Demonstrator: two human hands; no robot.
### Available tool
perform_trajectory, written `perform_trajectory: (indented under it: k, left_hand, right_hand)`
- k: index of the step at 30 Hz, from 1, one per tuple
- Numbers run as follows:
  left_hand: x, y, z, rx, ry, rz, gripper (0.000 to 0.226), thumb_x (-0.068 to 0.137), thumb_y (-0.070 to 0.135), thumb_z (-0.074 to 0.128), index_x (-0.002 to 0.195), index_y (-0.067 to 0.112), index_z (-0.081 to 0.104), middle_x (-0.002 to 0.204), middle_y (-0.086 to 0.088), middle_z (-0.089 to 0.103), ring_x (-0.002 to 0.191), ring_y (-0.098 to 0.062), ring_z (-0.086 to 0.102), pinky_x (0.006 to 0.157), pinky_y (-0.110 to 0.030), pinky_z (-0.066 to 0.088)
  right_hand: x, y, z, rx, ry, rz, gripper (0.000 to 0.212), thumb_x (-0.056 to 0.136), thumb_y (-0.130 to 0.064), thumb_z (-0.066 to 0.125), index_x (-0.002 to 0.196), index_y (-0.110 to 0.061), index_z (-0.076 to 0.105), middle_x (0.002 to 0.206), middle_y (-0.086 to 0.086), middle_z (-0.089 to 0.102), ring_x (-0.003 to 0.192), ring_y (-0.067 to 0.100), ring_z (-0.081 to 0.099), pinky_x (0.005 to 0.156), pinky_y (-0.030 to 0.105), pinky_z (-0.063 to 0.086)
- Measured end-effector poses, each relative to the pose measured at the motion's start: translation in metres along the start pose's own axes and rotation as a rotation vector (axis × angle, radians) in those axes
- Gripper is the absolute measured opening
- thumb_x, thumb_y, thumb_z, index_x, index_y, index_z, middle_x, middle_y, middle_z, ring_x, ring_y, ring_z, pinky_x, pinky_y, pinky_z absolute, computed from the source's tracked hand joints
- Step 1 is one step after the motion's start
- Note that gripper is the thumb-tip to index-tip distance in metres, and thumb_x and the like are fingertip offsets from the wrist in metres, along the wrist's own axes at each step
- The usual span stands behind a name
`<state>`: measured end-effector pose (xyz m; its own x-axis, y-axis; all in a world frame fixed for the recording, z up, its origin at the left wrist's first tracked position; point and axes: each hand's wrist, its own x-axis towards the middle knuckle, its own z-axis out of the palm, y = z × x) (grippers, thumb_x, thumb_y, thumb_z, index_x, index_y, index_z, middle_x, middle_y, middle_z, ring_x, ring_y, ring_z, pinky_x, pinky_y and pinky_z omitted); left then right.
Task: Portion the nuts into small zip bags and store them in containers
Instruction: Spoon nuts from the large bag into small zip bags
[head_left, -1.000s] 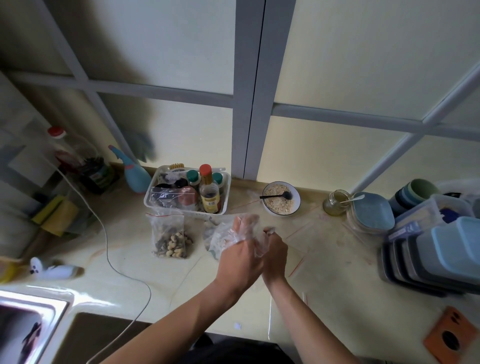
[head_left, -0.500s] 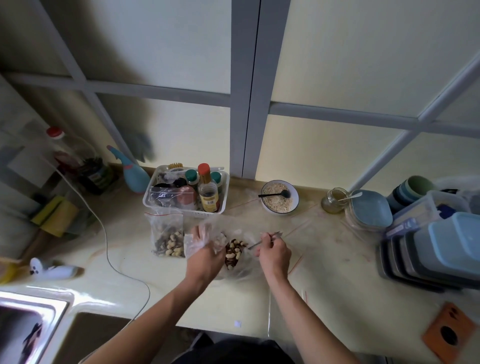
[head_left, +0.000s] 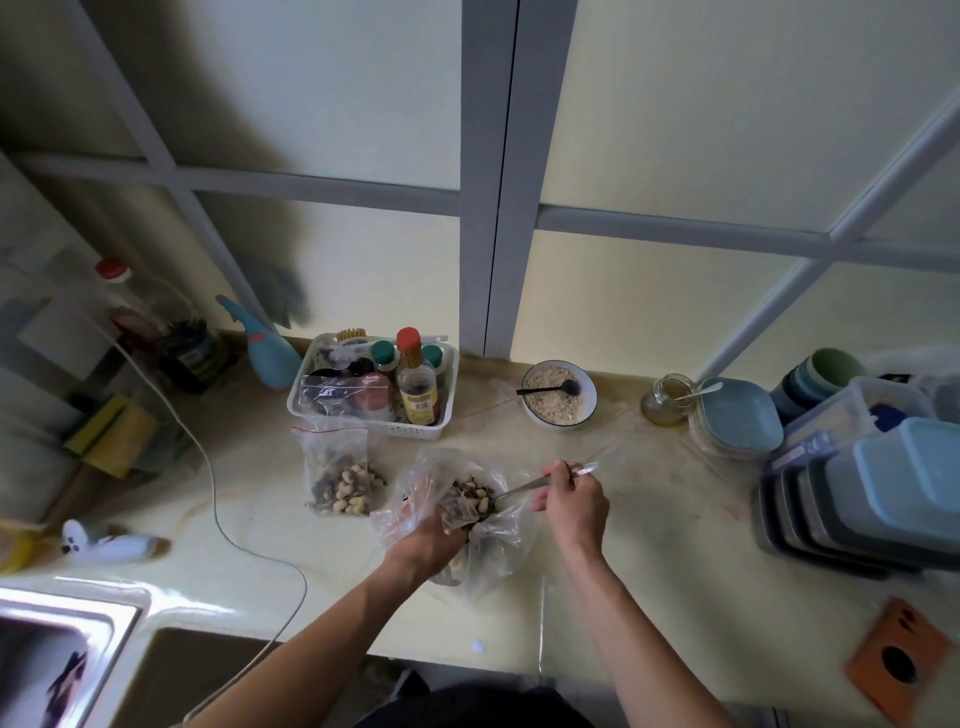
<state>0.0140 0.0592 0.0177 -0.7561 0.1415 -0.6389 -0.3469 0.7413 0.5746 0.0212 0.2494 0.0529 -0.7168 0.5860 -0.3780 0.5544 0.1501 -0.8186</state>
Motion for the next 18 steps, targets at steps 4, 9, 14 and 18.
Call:
perform_trajectory:
  k: [4, 9, 14, 18]
  left_hand:
    - [0.06, -0.05, 0.028, -0.13, 0.068, -0.012, 0.102, 0.057, 0.056, 0.06, 0.148, 0.044, 0.014, 0.145, -0.01, 0.045, 0.131, -0.033, 0.047, 0.104, -0.052, 0.047]
    - [0.004, 0.005, 0.004, -0.209, 0.014, -0.036, 0.056, 0.073, 0.024, 0.064, 0.12, 0.031, 0.035, 0.106, -0.006, 0.055, 0.107, -0.028, 0.057, 0.095, -0.043, 0.053]
    - [-0.007, 0.018, 0.004, -0.176, -0.018, 0.004, 0.032, 0.092, -0.006, 0.051, 0.101, 0.022, 0.039, 0.098, -0.004, 0.049, 0.105, -0.026, 0.05, 0.095, -0.038, 0.048]
    - [-0.009, 0.021, 0.003, -0.254, 0.088, 0.111, 0.041, 0.088, -0.009, 0.056, 0.116, 0.015, 0.037, 0.091, 0.007, 0.047, 0.095, -0.021, 0.05, 0.073, -0.025, 0.045]
  right_hand:
    - [0.004, -0.009, -0.011, 0.021, 0.025, -0.007, 0.028, 0.098, -0.026, 0.048, 0.084, -0.019, 0.071, 0.054, -0.002, 0.069, 0.066, 0.019, 0.071, 0.078, 0.037, 0.057]
    - [0.003, -0.019, -0.022, 0.022, 0.045, -0.044, 0.029, 0.099, -0.027, 0.047, 0.083, -0.021, 0.07, 0.054, -0.002, 0.069, 0.066, 0.017, 0.071, 0.077, 0.038, 0.056]
    - [0.0, -0.021, -0.028, 0.07, 0.057, -0.052, 0.03, 0.1, -0.026, 0.046, 0.08, -0.019, 0.068, 0.056, 0.0, 0.069, 0.058, 0.014, 0.07, 0.08, 0.04, 0.057]
    - [-0.007, -0.019, -0.029, 0.068, -0.014, -0.071, 0.03, 0.099, -0.026, 0.047, 0.082, -0.018, 0.069, 0.058, 0.002, 0.07, 0.06, 0.018, 0.071, 0.077, 0.044, 0.059]
